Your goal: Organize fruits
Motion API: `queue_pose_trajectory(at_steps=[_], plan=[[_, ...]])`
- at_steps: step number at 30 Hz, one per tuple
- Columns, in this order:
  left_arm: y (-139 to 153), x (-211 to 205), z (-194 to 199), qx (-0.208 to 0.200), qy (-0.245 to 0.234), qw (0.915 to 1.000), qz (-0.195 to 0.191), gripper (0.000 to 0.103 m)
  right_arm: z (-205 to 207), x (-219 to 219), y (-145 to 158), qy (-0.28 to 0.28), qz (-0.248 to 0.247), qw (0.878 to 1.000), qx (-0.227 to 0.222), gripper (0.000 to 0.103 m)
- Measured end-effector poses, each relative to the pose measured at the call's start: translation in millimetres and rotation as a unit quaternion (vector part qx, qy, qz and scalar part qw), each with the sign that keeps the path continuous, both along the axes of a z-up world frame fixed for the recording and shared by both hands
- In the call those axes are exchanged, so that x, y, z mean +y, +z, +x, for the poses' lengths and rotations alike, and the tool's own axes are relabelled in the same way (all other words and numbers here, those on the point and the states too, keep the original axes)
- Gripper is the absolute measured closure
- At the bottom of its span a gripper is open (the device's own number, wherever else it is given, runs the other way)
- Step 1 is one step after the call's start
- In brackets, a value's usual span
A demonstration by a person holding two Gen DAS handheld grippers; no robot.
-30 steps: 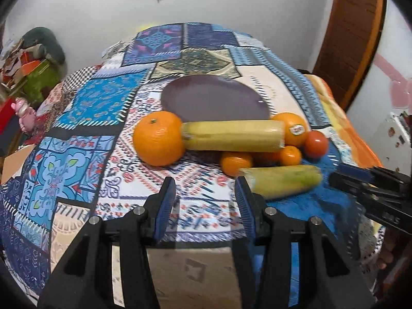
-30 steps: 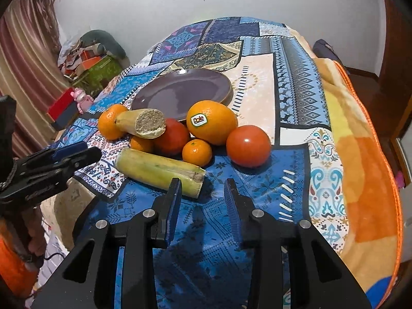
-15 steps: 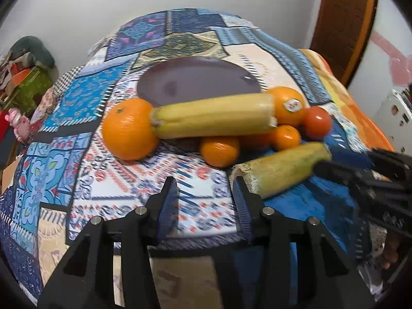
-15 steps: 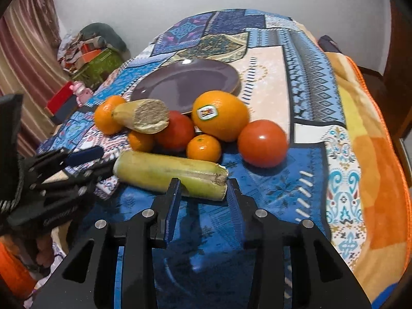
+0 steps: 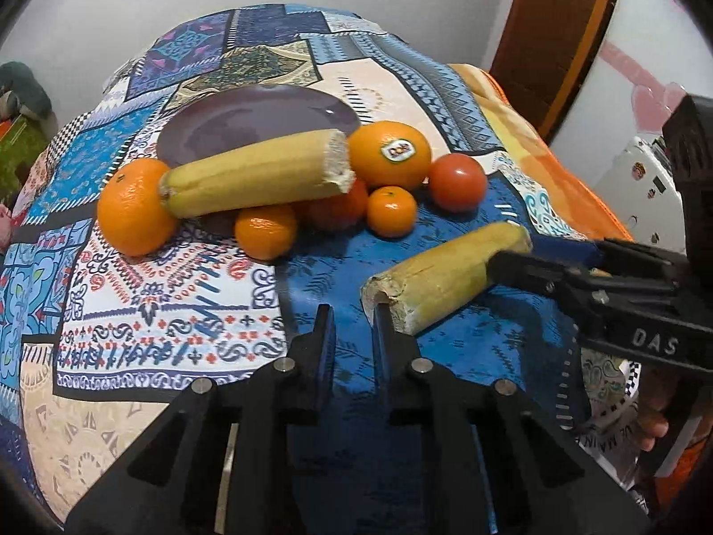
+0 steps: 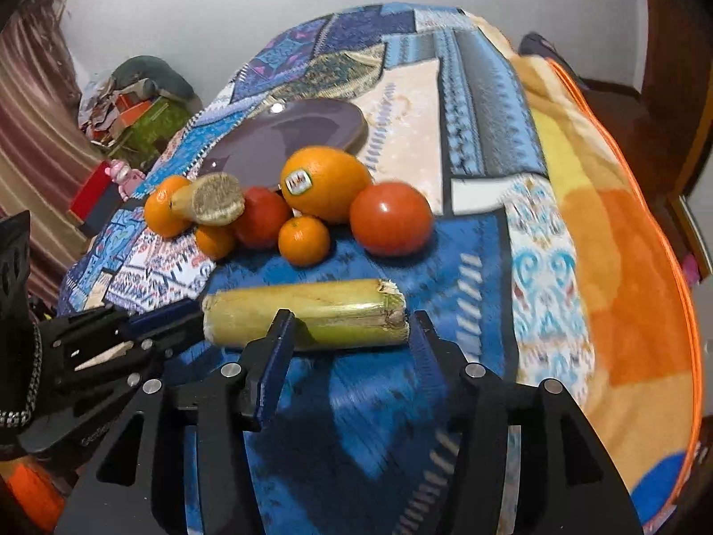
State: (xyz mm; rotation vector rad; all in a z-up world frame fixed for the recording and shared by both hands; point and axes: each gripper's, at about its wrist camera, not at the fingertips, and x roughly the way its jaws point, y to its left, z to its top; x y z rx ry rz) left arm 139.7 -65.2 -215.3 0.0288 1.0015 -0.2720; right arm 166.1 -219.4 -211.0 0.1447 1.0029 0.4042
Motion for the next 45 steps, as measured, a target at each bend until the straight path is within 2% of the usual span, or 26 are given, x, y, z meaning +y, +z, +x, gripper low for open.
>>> queue_pose_trajectory(at_steps=[6, 11, 15, 17, 18, 23, 25, 26, 30, 33, 38, 42, 45], plan=[[-4, -4, -2, 0.005, -0.011, 0.9999, -0.007, 0.085, -14, -11, 3, -0.022, 0.013, 1.0, 0.019, 0.05], [-5, -3, -2, 0.007, -0.017, 0.9997, -0.019, 0.08, -25, -7, 13, -0.015, -0.005, 1.0, 0.008, 0.049], [-6, -6, -3, 0.007, -0.025, 0.9995, -0.019, 0.08, -20, 0, 12, -0.013, 0.016, 1.0, 0.009, 0.049], [-7, -9, -3, 0.006, -0.03, 0.9994, -0.018, 0.08, -12, 5, 9, -0.009, 0.026, 0.999, 0.015, 0.046], [-7, -10, -4, 0.005, -0.033, 0.9993, -0.017, 0.08, -6, 8, 4, -0.013, 0.027, 0.999, 0.023, 0.041], [-4, -4, -4, 0.0, -0.031, 0.9992, -0.027, 0.079, 9, 10, -9, -0.051, 0.064, 0.995, 0.05, 0.028], [3, 4, -5, -0.013, -0.022, 0.9994, -0.023, 0.076, 13, 13, -11, -0.062, 0.054, 0.995, 0.048, 0.023], [7, 8, -6, -0.021, -0.017, 0.9994, -0.021, 0.07, 15, 15, -12, -0.065, 0.046, 0.996, 0.046, 0.021], [29, 27, -3, -0.06, 0.012, 0.9981, -0.011, 0.042, 25, 16, -16, -0.082, 0.056, 0.994, 0.052, 0.016], [43, 37, 6, -0.085, 0.037, 0.9957, -0.003, 0.028, 33, 15, -18, -0.094, 0.068, 0.991, 0.062, 0.013], [52, 40, 36, -0.089, 0.065, 0.9938, 0.016, 0.021, 31, 14, -19, -0.098, 0.056, 0.992, 0.054, 0.012], [53, 30, 57, -0.092, 0.07, 0.993, 0.026, 0.016, 30, 12, -20, -0.094, 0.055, 0.993, 0.049, 0.012], [51, 19, 72, -0.106, 0.076, 0.9895, 0.061, 0.015, 30, 12, -19, -0.089, 0.053, 0.994, 0.044, 0.013]])
